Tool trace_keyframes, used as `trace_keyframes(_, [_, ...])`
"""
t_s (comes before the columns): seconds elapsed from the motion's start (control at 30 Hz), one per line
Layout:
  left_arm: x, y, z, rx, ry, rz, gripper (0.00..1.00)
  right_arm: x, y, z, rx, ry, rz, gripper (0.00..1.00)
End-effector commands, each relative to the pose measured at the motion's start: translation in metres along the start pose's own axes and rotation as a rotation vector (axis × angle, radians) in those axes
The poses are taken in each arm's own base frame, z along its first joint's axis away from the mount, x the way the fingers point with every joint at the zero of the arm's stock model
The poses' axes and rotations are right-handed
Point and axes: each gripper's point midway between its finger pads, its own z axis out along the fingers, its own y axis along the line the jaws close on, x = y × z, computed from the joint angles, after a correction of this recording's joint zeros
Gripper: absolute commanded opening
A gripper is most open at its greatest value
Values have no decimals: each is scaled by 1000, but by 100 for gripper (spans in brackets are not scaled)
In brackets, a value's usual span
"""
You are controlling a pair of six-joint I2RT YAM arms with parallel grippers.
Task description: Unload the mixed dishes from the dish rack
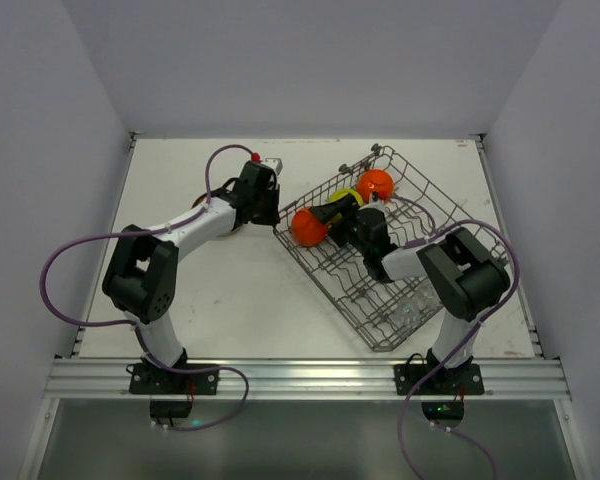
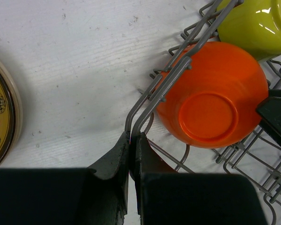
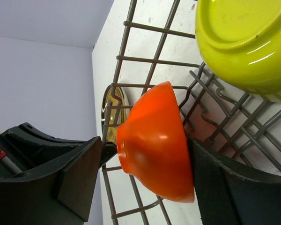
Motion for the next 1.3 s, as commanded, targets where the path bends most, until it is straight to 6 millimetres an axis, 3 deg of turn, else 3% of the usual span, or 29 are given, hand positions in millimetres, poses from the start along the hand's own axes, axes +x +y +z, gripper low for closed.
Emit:
trace_keyframes(0.0, [-2,-2,2,-3,7,0,0,-6,22,4,-90,-20,-4,73])
trace_keyframes(0.13, [-2,-2,2,-5,6,3,0,-4,19,5,-95,-16,10,59])
trace_keyframes(0.33, [-1,-2,2,-6,8,3,0,9,13,-2,-118,35,28,56])
trace_keyframes(0.57, [-1,-2,3,-4,12,0,0,10,20,-9,-160,43,36,45])
trace_keyframes(0.83, [1,-2,5,-6,16,0,0,13,19,-10,-174,52,41,23])
trace_keyframes(1.17, [2,0,6,-10,21,-1,0,4,34,-22,-232,16,31,0])
trace_keyframes(1.27, [1,-1,5,-8,18,0,0,1,46,-27,-266,13,16,0])
